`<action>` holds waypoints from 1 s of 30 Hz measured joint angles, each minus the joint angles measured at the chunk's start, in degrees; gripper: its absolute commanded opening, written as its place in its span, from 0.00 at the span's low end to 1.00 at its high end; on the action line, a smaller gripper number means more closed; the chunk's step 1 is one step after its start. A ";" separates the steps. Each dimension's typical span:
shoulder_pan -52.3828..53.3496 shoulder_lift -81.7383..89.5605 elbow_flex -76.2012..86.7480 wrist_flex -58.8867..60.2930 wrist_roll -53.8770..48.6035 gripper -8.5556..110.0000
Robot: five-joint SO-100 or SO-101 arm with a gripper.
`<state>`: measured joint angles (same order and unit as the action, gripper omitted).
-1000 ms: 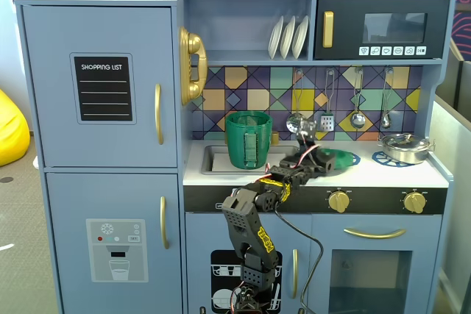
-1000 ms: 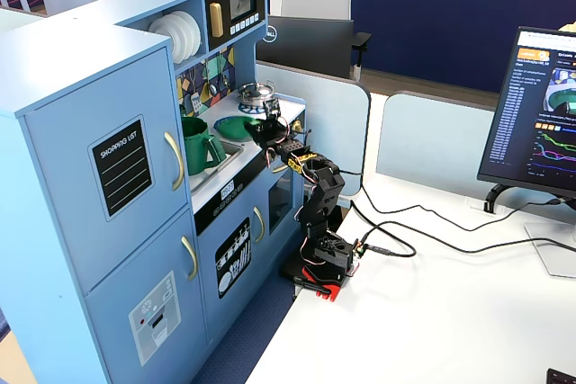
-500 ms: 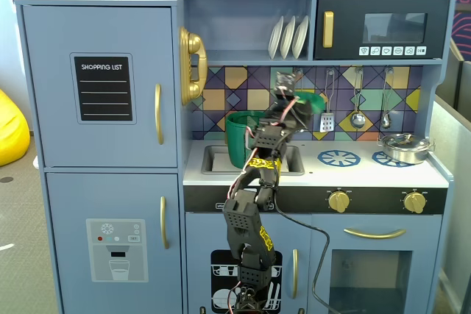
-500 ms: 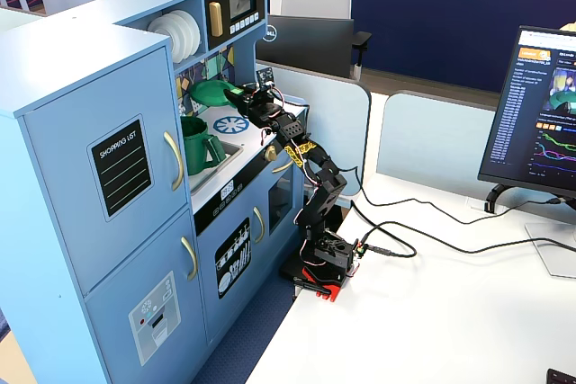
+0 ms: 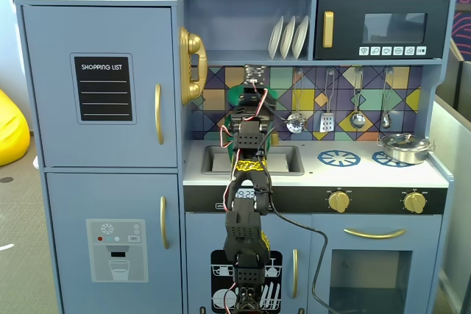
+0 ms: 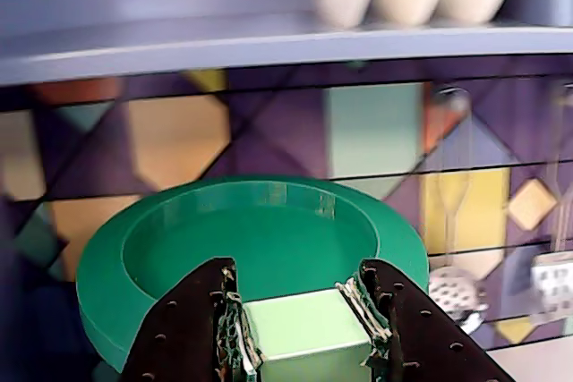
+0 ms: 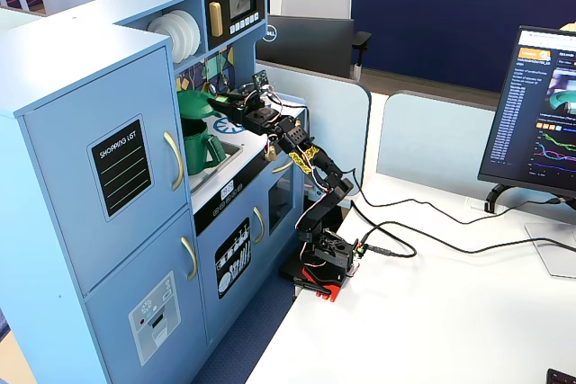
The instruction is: Pick up the lid from the counter and put it on the green recipient
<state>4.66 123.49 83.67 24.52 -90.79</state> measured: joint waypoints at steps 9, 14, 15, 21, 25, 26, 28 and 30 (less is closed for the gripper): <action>-1.14 -0.09 2.29 0.00 0.44 0.07; -1.05 -2.11 2.64 0.00 1.05 0.07; -0.97 -2.72 2.64 0.00 1.05 0.07; -0.79 -5.63 2.64 -1.14 1.05 0.07; -0.79 -6.68 2.64 -1.41 1.05 0.07; -0.79 -6.86 2.64 -1.41 1.05 0.07; -0.79 -6.86 3.34 -1.41 1.05 0.07; -0.79 -6.86 4.31 -1.49 1.05 0.07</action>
<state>3.87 116.63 87.98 23.03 -89.74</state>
